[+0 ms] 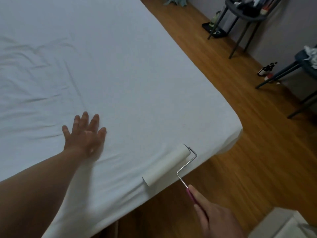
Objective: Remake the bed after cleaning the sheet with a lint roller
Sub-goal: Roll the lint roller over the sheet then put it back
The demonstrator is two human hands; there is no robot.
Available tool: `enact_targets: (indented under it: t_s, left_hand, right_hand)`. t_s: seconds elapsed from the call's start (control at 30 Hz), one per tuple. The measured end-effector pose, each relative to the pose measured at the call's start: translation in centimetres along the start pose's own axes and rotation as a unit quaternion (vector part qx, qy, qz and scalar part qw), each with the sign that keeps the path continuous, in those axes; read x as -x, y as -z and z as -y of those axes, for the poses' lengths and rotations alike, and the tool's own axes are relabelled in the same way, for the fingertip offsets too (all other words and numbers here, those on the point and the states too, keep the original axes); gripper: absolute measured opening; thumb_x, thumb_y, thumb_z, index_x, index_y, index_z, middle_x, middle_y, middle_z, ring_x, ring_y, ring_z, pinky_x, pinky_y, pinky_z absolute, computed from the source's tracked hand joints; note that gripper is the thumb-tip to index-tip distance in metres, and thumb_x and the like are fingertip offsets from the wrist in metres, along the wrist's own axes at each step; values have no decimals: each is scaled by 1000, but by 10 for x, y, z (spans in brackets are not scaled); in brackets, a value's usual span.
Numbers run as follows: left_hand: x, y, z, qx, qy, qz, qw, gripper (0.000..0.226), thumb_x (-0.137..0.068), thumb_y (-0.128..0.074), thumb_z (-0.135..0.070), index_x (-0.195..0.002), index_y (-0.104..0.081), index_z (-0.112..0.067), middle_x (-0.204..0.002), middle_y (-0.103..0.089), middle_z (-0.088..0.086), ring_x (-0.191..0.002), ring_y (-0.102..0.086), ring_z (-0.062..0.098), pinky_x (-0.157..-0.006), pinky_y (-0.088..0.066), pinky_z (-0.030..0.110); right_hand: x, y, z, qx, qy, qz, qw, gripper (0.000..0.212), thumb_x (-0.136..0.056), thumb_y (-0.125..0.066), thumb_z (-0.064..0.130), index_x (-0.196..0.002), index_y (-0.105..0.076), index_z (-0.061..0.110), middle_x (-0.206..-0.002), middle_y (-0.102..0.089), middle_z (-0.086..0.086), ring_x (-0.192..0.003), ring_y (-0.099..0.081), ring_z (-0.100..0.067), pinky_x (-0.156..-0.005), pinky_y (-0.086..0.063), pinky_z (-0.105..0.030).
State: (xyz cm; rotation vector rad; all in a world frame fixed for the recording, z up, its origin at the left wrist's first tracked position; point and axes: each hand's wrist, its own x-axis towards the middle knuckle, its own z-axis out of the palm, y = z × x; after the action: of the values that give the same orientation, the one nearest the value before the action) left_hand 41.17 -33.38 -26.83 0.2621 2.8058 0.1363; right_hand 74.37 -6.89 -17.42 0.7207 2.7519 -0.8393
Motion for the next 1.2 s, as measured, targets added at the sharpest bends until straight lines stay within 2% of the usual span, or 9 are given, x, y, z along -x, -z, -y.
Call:
enact_targets:
  t_s: [0.17, 0.23, 0.3, 0.33, 0.67, 0.83, 1.0, 1.1, 1.2]
  left_hand:
    - [-43, 10, 17, -11, 31, -2, 999, 69, -97, -16, -66, -158, -2, -37, -167, 10, -1, -154, 10, 24, -119, 1, 61]
    - [-64, 15, 28, -20, 40, -13, 999, 70, -96, -13, -68, -157, 0, -38, -167, 10, -1, -154, 10, 23, -119, 1, 61]
    - [-88, 21, 37, -22, 41, -23, 999, 70, -95, -10, -70, -157, 0, -39, -167, 10, -3, -154, 10, 22, -119, 1, 61]
    - [-101, 25, 39, -15, 44, -24, 999, 70, -95, -11, -70, -157, 0, -40, -167, 10, -3, -154, 10, 21, -120, 1, 60]
    - [-233, 67, 66, -8, 65, -37, 997, 74, -90, -6, -77, -155, 7, -46, -166, 16, -8, -152, 19, 21, -117, 9, 64]
    - [-306, 85, 77, -26, 55, -37, 997, 81, -83, 5, -83, -153, 16, -45, -164, 23, -6, -152, 21, 25, -116, 9, 66]
    - [-370, 104, 91, -23, 47, -43, 998, 77, -84, 8, -81, -152, 18, -47, -163, 26, -7, -150, 25, 25, -114, 10, 68]
    - [-392, 104, 93, -26, 42, -60, 997, 77, -84, 11, -80, -152, 19, -46, -163, 28, -7, -150, 27, 26, -114, 12, 68]
    - [-406, 93, 97, -31, 36, -78, 996, 77, -84, 13, -80, -152, 20, -45, -163, 28, -6, -149, 27, 27, -113, 13, 69]
  right_hand:
    - [-35, -27, 19, 71, -19, 17, 997, 69, -84, -53, 51, -136, -14, 76, -49, -40, 6, -41, -47, -6, -42, -42, -19]
    - [-71, -30, 44, 38, -13, 10, 999, 63, -95, -41, 50, -128, 0, 84, -72, -60, 2, -67, -63, -12, -64, -54, -27]
    - [-115, -27, 80, 21, -54, 78, 995, 49, -101, -28, 51, -138, -5, 72, -103, -65, -3, -97, -65, -23, -86, -53, -36]
    - [-135, -26, 98, 33, -67, 106, 992, 45, -103, -25, 50, -142, -10, 65, -108, -63, -5, -102, -62, -27, -89, -51, -38]
    - [-340, -40, 242, 55, -5, 52, 997, 40, -105, -29, 39, -144, -36, 45, -117, -65, -7, -108, -61, -34, -80, -45, -36]
    - [-436, -55, 296, 35, 36, 20, 999, 20, -103, -31, 30, -112, -49, 29, -88, -56, -1, -83, -53, -33, -71, -48, -36]
    - [-524, -55, 348, 53, 53, 26, 997, 13, -100, -37, 20, -96, -49, 24, -79, -42, 3, -81, -46, -31, -68, -39, -33]
    - [-570, -54, 379, 59, 57, 33, 996, 12, -95, -40, 16, -92, -48, 25, -98, -53, -5, -90, -49, -33, -73, -39, -32]
    - [-615, -59, 410, 62, 46, 42, 996, 21, -92, -42, 17, -105, -56, 23, -118, -57, -10, -107, -56, -34, -77, -38, -31]
